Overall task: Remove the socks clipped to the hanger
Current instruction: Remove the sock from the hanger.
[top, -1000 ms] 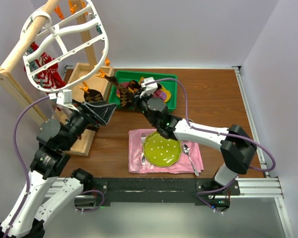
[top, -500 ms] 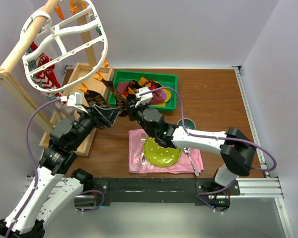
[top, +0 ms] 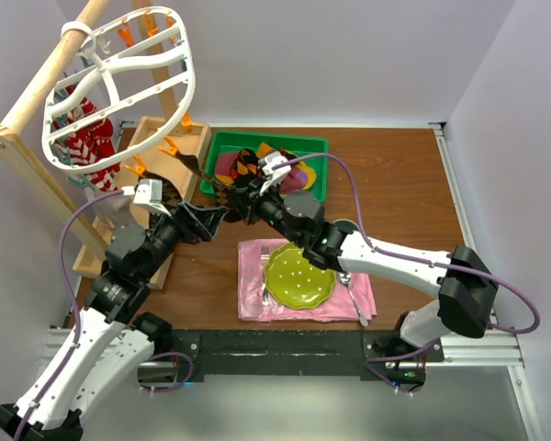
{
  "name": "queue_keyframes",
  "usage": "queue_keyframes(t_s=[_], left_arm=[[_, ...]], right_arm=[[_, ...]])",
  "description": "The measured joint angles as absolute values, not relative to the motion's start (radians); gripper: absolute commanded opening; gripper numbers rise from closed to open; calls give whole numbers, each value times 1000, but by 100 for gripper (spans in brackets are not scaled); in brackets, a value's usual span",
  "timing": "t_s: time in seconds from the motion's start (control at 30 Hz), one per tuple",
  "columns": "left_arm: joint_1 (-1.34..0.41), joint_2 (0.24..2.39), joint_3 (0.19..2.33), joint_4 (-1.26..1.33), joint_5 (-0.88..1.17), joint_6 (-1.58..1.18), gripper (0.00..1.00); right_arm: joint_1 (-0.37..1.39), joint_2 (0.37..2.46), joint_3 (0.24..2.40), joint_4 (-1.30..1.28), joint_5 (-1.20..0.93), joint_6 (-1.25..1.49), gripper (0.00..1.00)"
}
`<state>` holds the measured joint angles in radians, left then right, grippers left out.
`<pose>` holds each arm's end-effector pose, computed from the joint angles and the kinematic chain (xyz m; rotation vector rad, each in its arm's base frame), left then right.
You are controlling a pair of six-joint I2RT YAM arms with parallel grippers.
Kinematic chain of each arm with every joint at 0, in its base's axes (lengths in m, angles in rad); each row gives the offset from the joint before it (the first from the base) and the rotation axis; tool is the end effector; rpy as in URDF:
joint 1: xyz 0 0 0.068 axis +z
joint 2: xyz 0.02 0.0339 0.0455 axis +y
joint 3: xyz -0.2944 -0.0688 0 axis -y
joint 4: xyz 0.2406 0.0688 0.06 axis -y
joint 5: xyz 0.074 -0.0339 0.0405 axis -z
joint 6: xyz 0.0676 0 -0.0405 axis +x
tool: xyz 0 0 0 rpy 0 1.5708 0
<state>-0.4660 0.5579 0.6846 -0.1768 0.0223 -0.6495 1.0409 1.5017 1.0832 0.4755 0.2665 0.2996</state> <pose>0.1268 -0.0655 0.3522 -0.1373 1.6878 -0.8684 0.2089 0.3214 0.3722 -0.3597 1.5383 0.8643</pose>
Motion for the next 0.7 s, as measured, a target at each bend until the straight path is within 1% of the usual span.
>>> queue_keyframes(t_s=[0.17,0.4,0.57,0.7], left_arm=[[-466,523,625,-111,32,-616,86],[-466,516,558,-9,67,-583,86],[-466,524,557,14,41,-579,87],[-466,530,556,51,15,-579,87]], right_arm=[[963,1494,1083,444,48,365,0],[871,1551,1083,446,-258,462,0],[865,1578,1083,440,-372,491,0],[865,1578,1084,442,-422,497,0]])
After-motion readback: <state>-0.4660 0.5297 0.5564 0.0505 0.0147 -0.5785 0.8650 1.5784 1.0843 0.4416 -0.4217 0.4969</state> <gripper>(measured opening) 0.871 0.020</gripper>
